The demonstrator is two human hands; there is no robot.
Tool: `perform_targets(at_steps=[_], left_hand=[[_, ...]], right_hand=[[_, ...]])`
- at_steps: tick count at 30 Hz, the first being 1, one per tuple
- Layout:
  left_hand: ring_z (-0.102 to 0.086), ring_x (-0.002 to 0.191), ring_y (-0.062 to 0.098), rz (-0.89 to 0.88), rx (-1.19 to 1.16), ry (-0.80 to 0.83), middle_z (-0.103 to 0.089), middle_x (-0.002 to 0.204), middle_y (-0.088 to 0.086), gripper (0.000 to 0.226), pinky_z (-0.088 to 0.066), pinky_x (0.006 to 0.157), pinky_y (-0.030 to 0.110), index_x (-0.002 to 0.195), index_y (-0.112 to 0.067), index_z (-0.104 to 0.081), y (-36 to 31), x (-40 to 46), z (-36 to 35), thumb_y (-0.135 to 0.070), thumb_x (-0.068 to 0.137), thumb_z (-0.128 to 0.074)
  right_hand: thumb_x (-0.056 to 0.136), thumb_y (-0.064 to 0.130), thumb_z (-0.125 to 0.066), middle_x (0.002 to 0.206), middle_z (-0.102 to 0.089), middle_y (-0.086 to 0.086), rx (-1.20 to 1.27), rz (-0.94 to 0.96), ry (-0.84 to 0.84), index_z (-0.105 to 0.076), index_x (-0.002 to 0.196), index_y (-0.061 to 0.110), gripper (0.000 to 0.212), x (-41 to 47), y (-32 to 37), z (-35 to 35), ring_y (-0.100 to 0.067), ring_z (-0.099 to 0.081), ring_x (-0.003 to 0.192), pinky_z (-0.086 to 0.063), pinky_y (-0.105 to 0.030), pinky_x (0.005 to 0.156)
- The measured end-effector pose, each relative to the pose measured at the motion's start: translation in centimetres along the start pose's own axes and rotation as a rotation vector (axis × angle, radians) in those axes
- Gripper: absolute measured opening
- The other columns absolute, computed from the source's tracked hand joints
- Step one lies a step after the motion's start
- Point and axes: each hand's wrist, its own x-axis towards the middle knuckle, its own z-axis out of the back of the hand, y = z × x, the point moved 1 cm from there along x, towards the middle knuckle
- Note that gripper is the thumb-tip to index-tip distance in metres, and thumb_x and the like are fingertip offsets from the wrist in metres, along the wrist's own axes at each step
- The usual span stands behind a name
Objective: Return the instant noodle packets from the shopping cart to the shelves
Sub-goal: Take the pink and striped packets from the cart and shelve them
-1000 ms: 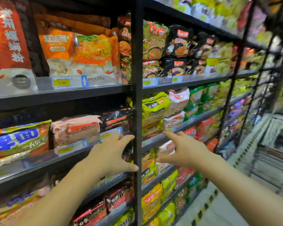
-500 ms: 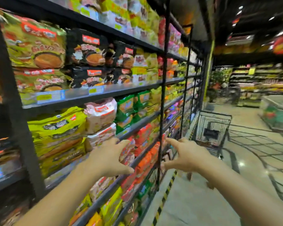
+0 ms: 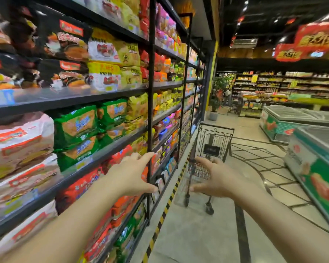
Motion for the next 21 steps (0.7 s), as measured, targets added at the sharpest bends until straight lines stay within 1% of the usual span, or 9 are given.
perform_targets(at_steps=[3, 6, 10, 12, 15, 18, 21], left_hand=[[-0.037, 0.143, 0.025, -0.032, -0.002, 0.001, -0.031, 0.157, -0.002, 0.110, -0.048, 0.102, 0.047, 0.157, -0.048, -0.002, -0.1, 5.2, -1.1, -0.074, 0.074, -0.069], [-0.035, 0.146, 0.026, -0.052, -0.027, 0.043, -0.027, 0.161, -0.001, 0.111, -0.049, 0.104, 0.050, 0.159, -0.047, -0.003, 0.6, 10.8, -2.4, -0.076, 0.073, -0.069], [-0.044, 0.141, 0.026, -0.074, -0.026, 0.066, -0.030, 0.159, 0.000, 0.108, -0.051, 0.101, 0.047, 0.159, -0.045, -0.007, 1.8, 18.9, -3.0, -0.077, 0.075, -0.067], [-0.043, 0.141, 0.026, -0.099, -0.019, 0.056, -0.032, 0.160, 0.001, 0.107, -0.050, 0.104, 0.046, 0.159, -0.044, -0.009, 2.3, 23.5, -2.9, -0.077, 0.075, -0.066], [-0.039, 0.145, 0.024, -0.147, -0.006, 0.049, -0.030, 0.163, -0.001, 0.104, -0.049, 0.106, 0.045, 0.159, -0.044, -0.010, 2.7, 30.2, -2.6, -0.077, 0.077, -0.065], [-0.043, 0.142, 0.022, -0.196, -0.022, 0.037, -0.035, 0.158, -0.005, 0.097, -0.047, 0.106, 0.047, 0.159, -0.044, -0.013, 2.6, 36.0, -2.7, -0.074, 0.081, -0.062], [-0.046, 0.139, 0.022, -0.228, 0.004, 0.050, -0.037, 0.156, -0.004, 0.093, -0.048, 0.102, 0.045, 0.159, -0.041, -0.014, 2.4, 41.5, -3.1, -0.072, 0.085, -0.060]], right_hand=[[0.062, 0.089, -0.067, 0.170, -0.018, -0.003, 0.026, -0.022, -0.001, -0.008, 0.158, 0.055, 0.118, 4.0, -1.5, -0.4, -0.034, -0.031, 0.151, -0.041, -0.052, 0.116], [0.068, 0.084, -0.068, 0.168, -0.023, -0.003, 0.042, -0.056, 0.008, -0.011, 0.159, 0.052, 0.112, 8.1, -2.5, -0.9, -0.033, -0.028, 0.152, -0.037, -0.050, 0.118], [0.073, 0.081, -0.067, 0.164, -0.032, -0.006, 0.031, -0.112, -0.013, -0.014, 0.160, 0.048, 0.107, 14.6, -3.2, -0.8, -0.031, -0.036, 0.147, -0.041, -0.046, 0.116], [0.074, 0.080, -0.068, 0.161, -0.035, -0.007, 0.023, -0.140, -0.019, -0.015, 0.160, 0.047, 0.105, 18.2, -3.4, -0.3, -0.031, -0.039, 0.145, -0.042, -0.045, 0.115], [0.072, 0.081, -0.068, 0.161, -0.034, -0.006, 0.032, -0.195, -0.024, -0.016, 0.159, 0.048, 0.106, 23.8, -3.7, 0.3, -0.032, -0.039, 0.145, -0.046, -0.047, 0.112], [0.073, 0.082, -0.065, 0.162, -0.033, -0.004, 0.028, -0.224, -0.031, -0.013, 0.159, 0.048, 0.107, 29.1, -4.5, 0.0, -0.032, -0.036, 0.147, -0.046, -0.048, 0.111], [0.073, 0.084, -0.064, 0.162, -0.034, -0.003, 0.045, -0.255, -0.023, -0.015, 0.159, 0.048, 0.106, 34.1, -5.7, -0.4, -0.031, -0.038, 0.146, -0.046, -0.048, 0.110]])
